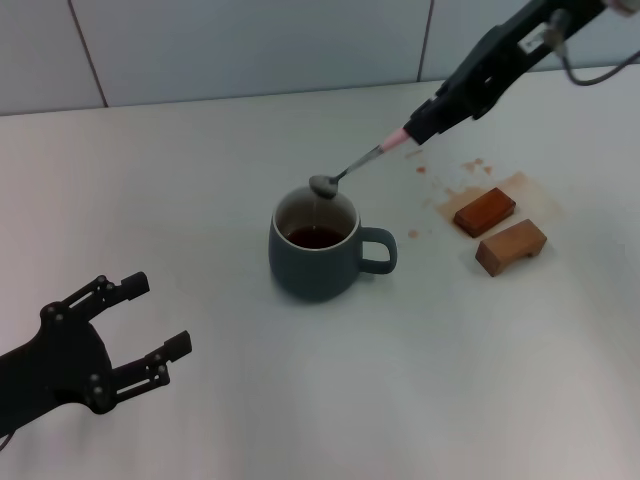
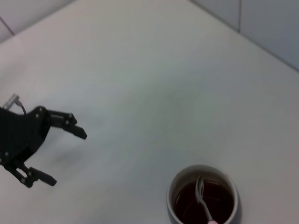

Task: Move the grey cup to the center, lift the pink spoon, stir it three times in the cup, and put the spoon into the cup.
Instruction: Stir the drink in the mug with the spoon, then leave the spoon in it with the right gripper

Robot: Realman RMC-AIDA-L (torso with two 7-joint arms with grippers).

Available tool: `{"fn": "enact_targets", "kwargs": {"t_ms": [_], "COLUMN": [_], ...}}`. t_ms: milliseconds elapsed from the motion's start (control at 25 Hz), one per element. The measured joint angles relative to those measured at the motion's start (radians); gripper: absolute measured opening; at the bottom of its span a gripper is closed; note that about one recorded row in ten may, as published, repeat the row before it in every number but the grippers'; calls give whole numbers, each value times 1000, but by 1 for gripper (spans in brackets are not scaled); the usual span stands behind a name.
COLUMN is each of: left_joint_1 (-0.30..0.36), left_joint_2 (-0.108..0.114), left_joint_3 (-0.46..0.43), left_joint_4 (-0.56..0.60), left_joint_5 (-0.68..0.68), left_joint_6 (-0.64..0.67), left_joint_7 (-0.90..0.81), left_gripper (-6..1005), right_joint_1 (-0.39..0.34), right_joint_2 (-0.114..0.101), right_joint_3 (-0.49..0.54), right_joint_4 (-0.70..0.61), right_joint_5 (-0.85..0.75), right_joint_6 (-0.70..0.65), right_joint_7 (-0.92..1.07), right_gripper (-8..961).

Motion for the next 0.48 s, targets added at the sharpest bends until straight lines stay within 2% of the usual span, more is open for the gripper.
{"fn": "enact_targets", "kwargs": {"t_ms": [160, 480], "left_joint_1": [-1, -1], "left_joint_2": [-1, -3], "left_joint_3": [0, 0], "left_joint_4": [0, 0], "left_joint_5": [2, 5], "left_joint_6": [-3, -5], "left_joint_7": [0, 1], "left_gripper": [860, 859], "right_joint_1": [34, 126], "right_joint_2": [4, 39], "right_joint_3": [-43, -122], "right_joint_4": [66, 215], "right_joint_5": [-18, -136], "right_joint_6": [28, 103], "right_joint_7": [4, 5], "right_gripper": [116, 115]}}
